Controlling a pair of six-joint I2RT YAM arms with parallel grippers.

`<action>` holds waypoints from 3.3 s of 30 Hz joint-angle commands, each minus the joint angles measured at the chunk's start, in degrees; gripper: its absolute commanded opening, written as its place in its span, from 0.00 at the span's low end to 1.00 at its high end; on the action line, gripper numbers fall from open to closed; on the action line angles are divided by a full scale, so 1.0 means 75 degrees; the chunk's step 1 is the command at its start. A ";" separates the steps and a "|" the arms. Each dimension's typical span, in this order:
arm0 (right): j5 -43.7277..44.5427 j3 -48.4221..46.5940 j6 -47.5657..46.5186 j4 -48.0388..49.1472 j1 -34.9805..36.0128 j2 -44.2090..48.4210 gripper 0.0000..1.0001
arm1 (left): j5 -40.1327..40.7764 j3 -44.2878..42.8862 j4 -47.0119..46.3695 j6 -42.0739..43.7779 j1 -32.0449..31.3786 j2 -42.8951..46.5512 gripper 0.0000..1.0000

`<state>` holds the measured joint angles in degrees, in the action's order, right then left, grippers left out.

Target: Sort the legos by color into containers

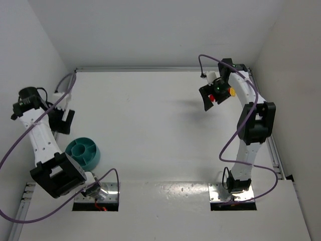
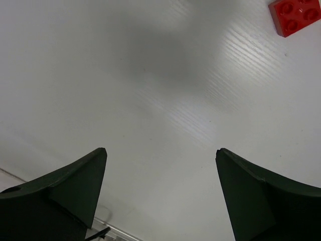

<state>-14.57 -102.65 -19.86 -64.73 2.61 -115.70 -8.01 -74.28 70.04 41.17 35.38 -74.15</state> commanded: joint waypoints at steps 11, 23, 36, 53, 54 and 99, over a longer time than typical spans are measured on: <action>0.1625 0.0070 0.0175 0.1411 -0.1050 0.0614 0.82 | -0.2564 -0.4155 -0.0339 -0.2594 -0.1129 -0.0882 1.00; 0.2013 -0.1558 0.1100 0.2079 -0.1789 -0.1201 0.73 | -0.0773 -0.3713 -0.1710 -0.3824 -0.3801 -0.0649 1.00; 0.1791 -0.3223 0.2202 0.2654 -0.2433 -0.2948 0.55 | 0.0540 -0.3702 -0.1710 -0.4259 -0.5021 -0.0719 1.00; -0.0741 -0.3668 0.0303 0.2478 -0.1122 -0.3065 0.78 | 0.0775 -0.3315 -0.1780 -0.4411 -0.5326 -0.0719 1.00; -0.0741 -0.3669 0.0385 0.2478 -0.1122 -0.3066 0.79 | 0.0775 -0.3315 -0.1780 -0.4411 -0.5326 -0.0638 1.00; -0.2052 -0.1820 -0.1383 0.2608 -0.0537 -0.2776 0.15 | 0.0672 -0.1430 -0.2108 -0.4937 -0.4954 0.0405 1.00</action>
<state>-22.55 -122.93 -27.09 -40.64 -4.12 -145.05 -0.23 -88.31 56.03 6.20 -4.78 -75.29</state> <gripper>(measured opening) 0.340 0.997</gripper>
